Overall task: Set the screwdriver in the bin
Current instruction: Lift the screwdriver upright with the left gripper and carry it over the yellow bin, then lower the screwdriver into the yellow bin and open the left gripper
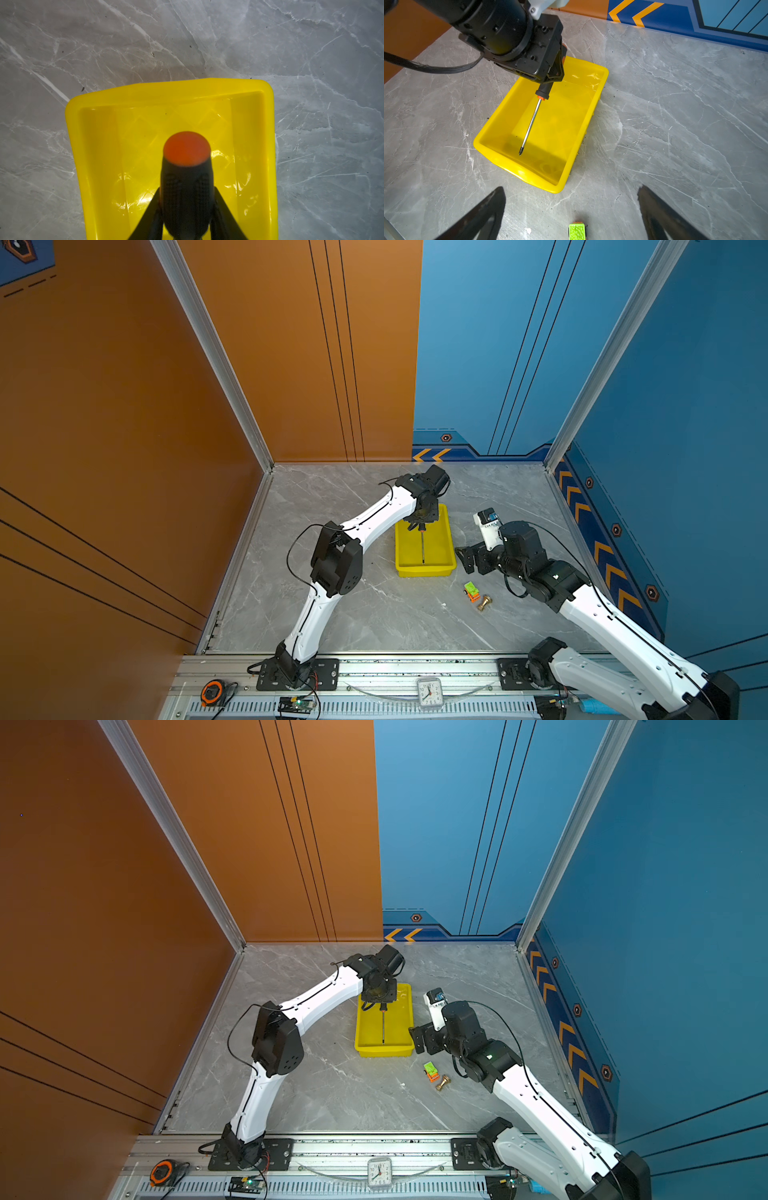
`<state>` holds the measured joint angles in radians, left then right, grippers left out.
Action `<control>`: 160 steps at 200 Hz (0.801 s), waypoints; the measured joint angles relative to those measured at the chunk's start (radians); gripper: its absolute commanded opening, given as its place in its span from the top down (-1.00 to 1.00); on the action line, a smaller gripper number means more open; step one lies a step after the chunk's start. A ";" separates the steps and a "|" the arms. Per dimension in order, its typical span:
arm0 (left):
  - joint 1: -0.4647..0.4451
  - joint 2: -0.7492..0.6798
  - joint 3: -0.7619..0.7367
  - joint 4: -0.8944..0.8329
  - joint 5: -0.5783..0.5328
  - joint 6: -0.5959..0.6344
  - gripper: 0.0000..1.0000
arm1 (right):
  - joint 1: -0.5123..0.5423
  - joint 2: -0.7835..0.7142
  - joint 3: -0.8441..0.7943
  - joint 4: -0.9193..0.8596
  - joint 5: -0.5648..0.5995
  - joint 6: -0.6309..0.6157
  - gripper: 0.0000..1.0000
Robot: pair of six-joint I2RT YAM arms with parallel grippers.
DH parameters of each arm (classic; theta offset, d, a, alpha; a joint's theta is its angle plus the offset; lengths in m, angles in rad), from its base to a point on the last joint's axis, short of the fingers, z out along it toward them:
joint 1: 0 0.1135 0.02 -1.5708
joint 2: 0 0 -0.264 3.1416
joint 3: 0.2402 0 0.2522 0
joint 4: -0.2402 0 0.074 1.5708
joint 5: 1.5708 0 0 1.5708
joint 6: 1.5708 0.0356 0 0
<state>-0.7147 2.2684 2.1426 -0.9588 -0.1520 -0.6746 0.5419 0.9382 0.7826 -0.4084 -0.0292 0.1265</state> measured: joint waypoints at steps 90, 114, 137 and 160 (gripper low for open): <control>0.000 0.076 0.002 0.005 0.000 -0.030 1.00 | 0.000 -0.037 0.000 0.000 0.007 0.000 -1.00; 0.000 0.101 0.003 0.008 0.000 -0.031 1.00 | 0.000 -0.046 0.000 -0.001 0.007 0.000 -1.00; 0.000 0.119 0.006 0.012 0.000 -0.035 1.00 | 0.000 -0.071 -0.003 -0.002 0.009 0.000 -1.00; 0.000 0.136 0.010 0.020 0.000 -0.049 1.00 | 0.000 -0.101 -0.012 -0.003 0.019 0.000 -1.00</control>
<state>-0.7147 2.4046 2.1525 -0.9390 -0.1520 -0.7238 0.5419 0.8371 0.7708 -0.4118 -0.0105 0.1268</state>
